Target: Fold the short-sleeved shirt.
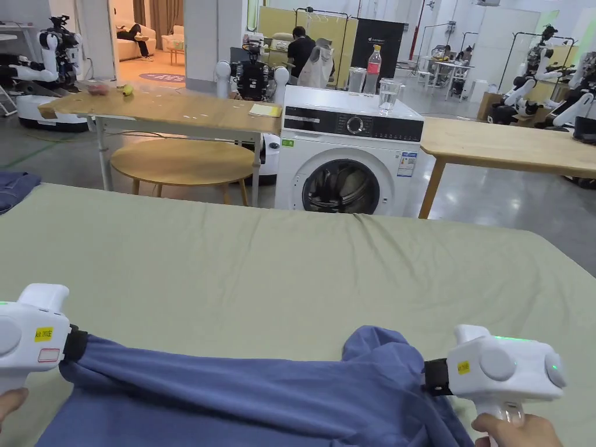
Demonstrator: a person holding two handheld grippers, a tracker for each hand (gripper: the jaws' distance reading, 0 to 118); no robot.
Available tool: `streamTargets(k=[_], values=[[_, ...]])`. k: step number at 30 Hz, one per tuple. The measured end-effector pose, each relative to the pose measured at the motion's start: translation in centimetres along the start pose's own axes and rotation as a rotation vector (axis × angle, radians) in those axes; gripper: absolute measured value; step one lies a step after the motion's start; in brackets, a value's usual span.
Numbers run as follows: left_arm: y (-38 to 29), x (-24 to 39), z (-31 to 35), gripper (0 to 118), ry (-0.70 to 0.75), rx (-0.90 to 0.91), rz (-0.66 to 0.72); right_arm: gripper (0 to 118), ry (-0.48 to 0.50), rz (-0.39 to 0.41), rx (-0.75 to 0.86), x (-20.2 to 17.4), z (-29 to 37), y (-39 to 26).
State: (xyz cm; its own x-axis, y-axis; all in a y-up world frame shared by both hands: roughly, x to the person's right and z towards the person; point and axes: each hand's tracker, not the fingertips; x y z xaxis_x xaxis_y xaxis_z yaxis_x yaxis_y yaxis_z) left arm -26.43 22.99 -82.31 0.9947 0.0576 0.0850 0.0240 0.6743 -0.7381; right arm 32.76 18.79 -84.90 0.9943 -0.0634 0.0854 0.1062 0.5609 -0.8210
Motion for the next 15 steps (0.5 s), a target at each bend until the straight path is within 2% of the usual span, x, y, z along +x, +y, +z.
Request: streamTargets(k=[1,4,6,7,8,9,10,15], values=[[-0.3,-0.1,0.1,0,0.001,-0.001,0.003,55,0.012,-0.015,-0.029,0.0,-0.9,0.4],[-0.8,-0.6,0.4,0,0.001,-0.006,0.028,54,-0.057,0.04,-0.093,0.0,-3.0,0.7],[-1.2,-0.9,0.5,0,-0.006,-0.008,0.036,52,-0.024,0.016,-0.106,0.6,-3.5,0.6],[-1.4,-0.9,0.6,0,-0.005,-0.011,0.039,46,-0.022,0.005,-0.096,0.5,-3.0,0.4],[-1.5,-0.8,0.7,0,-0.006,-0.013,0.038,35,-0.028,-0.007,-0.092,0.3,-2.8,0.4],[-1.6,-0.7,0.6,0,-0.005,-0.015,0.034,10,-0.041,0.002,-0.088,-0.1,-2.7,0.2],[-1.7,-0.6,0.6,0,-0.002,-0.015,0.032,0,-0.054,0.033,-0.078,-0.4,-2.7,-0.1],[-1.8,0.0,0.9,0,-0.008,-0.011,0.041,0,-0.061,0.105,-0.039,-1.3,-2.4,-1.0]])
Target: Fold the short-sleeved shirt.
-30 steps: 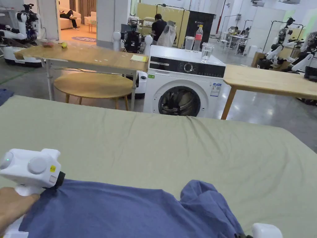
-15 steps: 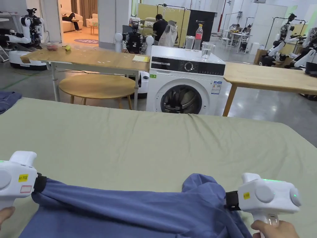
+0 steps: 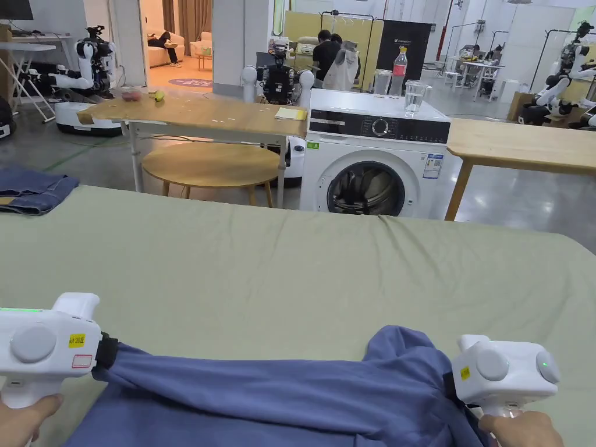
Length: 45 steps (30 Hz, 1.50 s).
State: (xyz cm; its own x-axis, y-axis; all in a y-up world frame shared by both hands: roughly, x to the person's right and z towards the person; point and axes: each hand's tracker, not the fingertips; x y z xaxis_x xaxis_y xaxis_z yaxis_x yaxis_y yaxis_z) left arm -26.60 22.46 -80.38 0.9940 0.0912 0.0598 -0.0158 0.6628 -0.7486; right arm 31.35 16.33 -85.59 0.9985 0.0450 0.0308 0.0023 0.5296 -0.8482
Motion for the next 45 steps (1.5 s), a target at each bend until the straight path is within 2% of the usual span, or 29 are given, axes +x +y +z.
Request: streamTargets(k=[4,10,15,22,31,38,45], values=[[0.5,0.1,1.3,0,-0.008,0.027,0.009,0,0.075,-0.105,0.14,1.2,3.4,-0.1],[2.4,0.4,5.9,0,-0.036,0.125,0.012,0,0.083,-0.114,0.343,2.4,11.7,1.2],[4.9,0.9,10.8,0,-0.022,0.213,-0.012,0,0.042,-0.072,0.472,3.0,18.1,2.5],[10.0,0.2,17.4,0,-0.005,0.339,-0.012,0,0.002,-0.053,0.683,1.9,26.8,4.8],[19.3,-0.1,22.3,0,0.053,0.459,-0.029,0,-0.058,-0.04,0.835,-0.4,34.2,12.4],[27.2,-0.8,23.7,0,0.065,0.529,-0.005,0,-0.107,-0.036,0.891,-1.2,36.3,20.1],[31.9,-0.2,24.4,0,0.079,0.595,0.002,0,-0.161,-0.03,0.944,-1.4,37.8,26.0]])
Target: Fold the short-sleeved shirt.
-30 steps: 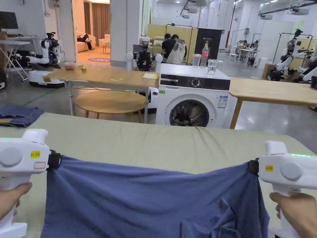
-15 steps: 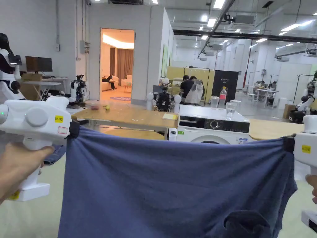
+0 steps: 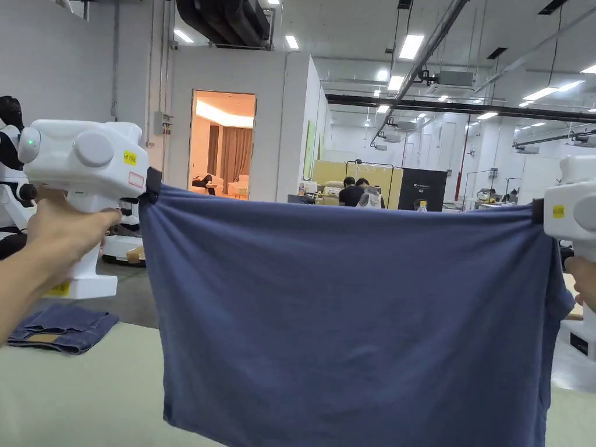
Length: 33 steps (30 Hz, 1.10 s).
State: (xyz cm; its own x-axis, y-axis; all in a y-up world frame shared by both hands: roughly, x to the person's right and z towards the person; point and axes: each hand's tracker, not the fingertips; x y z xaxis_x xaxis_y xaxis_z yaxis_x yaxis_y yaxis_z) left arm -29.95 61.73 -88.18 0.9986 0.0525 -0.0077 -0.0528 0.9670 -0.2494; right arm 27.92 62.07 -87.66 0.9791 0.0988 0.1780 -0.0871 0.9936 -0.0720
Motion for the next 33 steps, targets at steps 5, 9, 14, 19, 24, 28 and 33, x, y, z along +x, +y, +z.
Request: streamTargets(k=[5,9,14,19,24,28,33], values=[[0.7,0.7,-0.9,0,0.017,0.01,-0.01,0,-0.011,0.009,0.039,0.1,-0.3,1.7],[-0.5,1.1,-0.9,0,0.021,0.008,-0.023,0,-0.014,0.006,0.045,0.4,0.3,0.9],[-4.4,0.7,-1.0,0,0.01,-0.039,-0.037,0,-0.004,0.032,0.005,1.0,1.9,-3.4],[-10.9,0.2,0.5,0,-0.028,-0.094,-0.02,0,0.01,0.015,-0.065,1.8,5.5,-10.1],[-17.4,0.3,4.8,0,-0.054,-0.116,-0.04,0,0.028,-0.002,-0.144,3.0,10.2,-16.1],[-21.1,0.4,9.5,0,-0.081,-0.118,-0.052,0,0.029,-0.002,-0.163,4.1,15.0,-18.9],[-23.8,-0.3,15.2,0,-0.109,-0.097,-0.027,0,0.033,0.002,-0.145,5.0,21.7,-20.9]])
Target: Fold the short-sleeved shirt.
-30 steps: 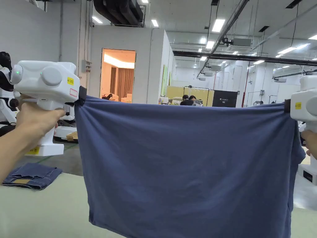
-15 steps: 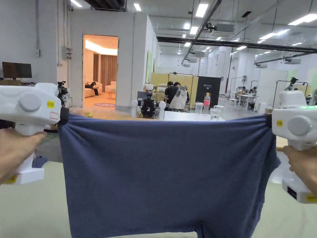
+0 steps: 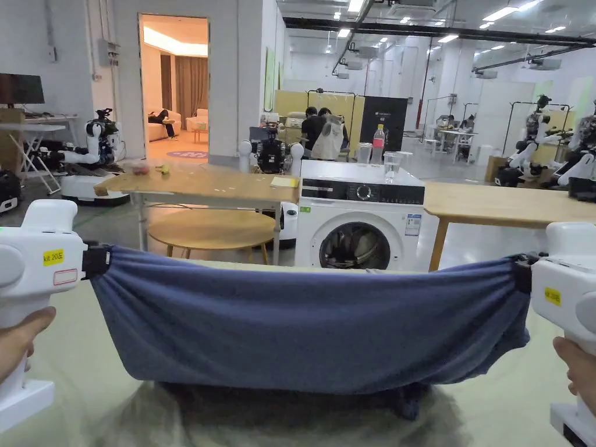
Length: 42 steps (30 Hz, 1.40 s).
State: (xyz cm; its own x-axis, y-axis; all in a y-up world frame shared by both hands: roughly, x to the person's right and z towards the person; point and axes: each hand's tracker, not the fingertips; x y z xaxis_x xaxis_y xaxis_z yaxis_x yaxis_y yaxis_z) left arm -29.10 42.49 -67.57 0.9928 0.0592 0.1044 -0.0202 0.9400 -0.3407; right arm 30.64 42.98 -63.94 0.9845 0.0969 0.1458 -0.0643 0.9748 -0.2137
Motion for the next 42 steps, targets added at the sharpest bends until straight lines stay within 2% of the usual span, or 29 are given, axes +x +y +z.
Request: streamTargets(k=[2,7,14,21,23,26,30,34,35,36,37,38,41,42], values=[[-1.2,-0.1,1.9,0,-0.006,0.002,0.01,0,0.005,-0.038,-0.016,0.5,2.0,-1.2],[-4.4,0.0,5.1,0,-0.009,-0.014,0.013,0,0.019,-0.043,-0.063,0.7,5.5,-4.7],[-12.5,0.1,8.1,0,-0.018,-0.147,0.057,0,0.045,0.001,-0.203,0.4,8.8,-12.4],[-20.5,0.0,9.4,0,-0.029,-0.378,0.061,0,0.058,0.043,-0.393,0.1,11.8,-19.9],[-22.5,-0.1,9.3,0,-0.026,-0.433,0.06,0,0.064,0.062,-0.46,-0.1,11.8,-22.0],[-25.0,-0.6,7.9,0,-0.022,-0.54,0.091,0,0.062,0.044,-0.533,0.2,10.5,-24.7],[-27.2,-1.0,5.8,0,-0.011,-0.627,0.058,0,0.06,0.064,-0.605,0.4,9.0,-27.0],[-28.7,-0.9,3.9,0,-0.015,-0.686,0.051,1,0.079,0.037,-0.672,0.6,7.4,-28.6],[-28.9,-0.9,3.7,0,-0.012,-0.694,0.045,3,0.085,0.028,-0.677,0.6,7.0,-28.8],[-29.0,-0.9,3.6,0,-0.011,-0.689,0.05,11,0.087,0.023,-0.681,0.6,6.7,-28.9],[-28.8,-0.9,3.6,0,-0.007,-0.684,0.067,25,0.082,0.025,-0.687,0.3,6.6,-28.9],[-28.4,-1.0,3.6,8,-0.002,-0.687,0.084,35,0.079,0.027,-0.688,0.1,6.7,-28.6],[-27.1,-0.4,4.4,22,0.01,-0.67,0.08,40,0.052,0.029,-0.635,-0.4,7.5,-26.6],[-26.4,0.0,4.7,36,0.034,-0.624,0.06,47,0.047,0.022,-0.588,-0.5,7.9,-25.6]])
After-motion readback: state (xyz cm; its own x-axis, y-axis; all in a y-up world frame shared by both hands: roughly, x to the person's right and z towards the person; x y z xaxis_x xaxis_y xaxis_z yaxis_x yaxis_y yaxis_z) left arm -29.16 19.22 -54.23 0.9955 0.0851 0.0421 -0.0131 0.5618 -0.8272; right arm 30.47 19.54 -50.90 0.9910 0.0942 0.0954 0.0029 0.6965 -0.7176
